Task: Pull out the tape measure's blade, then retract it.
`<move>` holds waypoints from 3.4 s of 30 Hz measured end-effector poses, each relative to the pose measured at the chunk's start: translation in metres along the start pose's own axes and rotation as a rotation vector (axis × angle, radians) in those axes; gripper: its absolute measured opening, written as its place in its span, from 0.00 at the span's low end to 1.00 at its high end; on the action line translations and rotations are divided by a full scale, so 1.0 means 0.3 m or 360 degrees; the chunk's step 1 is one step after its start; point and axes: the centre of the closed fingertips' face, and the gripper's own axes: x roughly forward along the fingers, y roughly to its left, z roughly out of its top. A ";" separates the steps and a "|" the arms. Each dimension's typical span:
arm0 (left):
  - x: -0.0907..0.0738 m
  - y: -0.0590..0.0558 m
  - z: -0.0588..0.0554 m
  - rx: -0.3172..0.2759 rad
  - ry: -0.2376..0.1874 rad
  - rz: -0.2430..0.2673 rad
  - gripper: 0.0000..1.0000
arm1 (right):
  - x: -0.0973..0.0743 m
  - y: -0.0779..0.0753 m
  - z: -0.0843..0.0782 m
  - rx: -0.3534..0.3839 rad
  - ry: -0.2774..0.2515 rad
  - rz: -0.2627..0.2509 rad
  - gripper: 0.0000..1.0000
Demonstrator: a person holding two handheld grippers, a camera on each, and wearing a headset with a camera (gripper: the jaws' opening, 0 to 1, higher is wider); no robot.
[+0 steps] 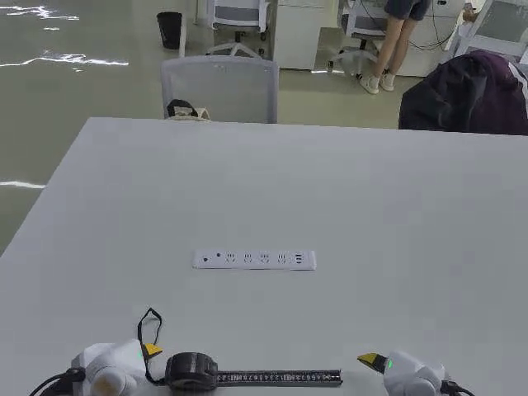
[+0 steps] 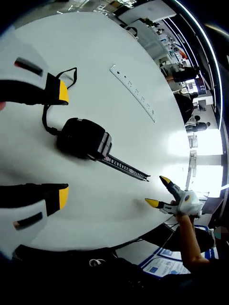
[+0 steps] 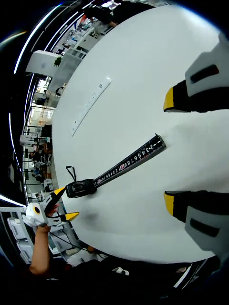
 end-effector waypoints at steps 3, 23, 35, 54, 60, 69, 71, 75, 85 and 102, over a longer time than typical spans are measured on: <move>-0.029 -0.011 -0.012 -0.0087 -0.0040 0.0061 0.71 | -0.024 0.025 0.009 0.0053 -0.0027 -0.0034 0.72; -0.192 -0.201 0.016 -0.0269 -0.0244 0.0349 0.99 | -0.192 0.210 0.045 0.0347 -0.0203 -0.0357 0.90; -0.228 -0.269 0.040 -0.0405 -0.0313 0.0507 0.99 | -0.243 0.270 0.061 0.0418 -0.0255 -0.0492 0.93; -0.238 -0.276 0.047 -0.0532 -0.0356 0.0645 0.99 | -0.234 0.312 0.101 0.0456 -0.0307 -0.0520 0.93; -0.231 -0.267 0.064 -0.0650 -0.0415 0.0714 0.98 | -0.236 0.309 0.090 0.0453 -0.0295 -0.0517 0.92; -0.198 -0.267 0.051 -0.0681 -0.0306 0.0812 0.96 | -0.212 0.321 0.100 0.0428 -0.0285 -0.0480 0.92; -0.196 -0.258 0.051 -0.0712 -0.0293 0.0854 0.96 | -0.206 0.321 0.101 0.0427 -0.0282 -0.0477 0.91; -0.181 -0.250 0.069 -0.0742 -0.0309 0.0895 0.96 | -0.193 0.324 0.104 0.0423 -0.0284 -0.0463 0.91; -0.120 -0.189 0.084 -0.0872 -0.0349 0.0974 0.94 | -0.170 0.299 0.103 0.0405 -0.0279 -0.0450 0.87; 0.027 -0.087 0.117 -0.0959 -0.0379 0.1116 0.86 | -0.102 0.220 0.086 0.0239 -0.0289 -0.0326 0.70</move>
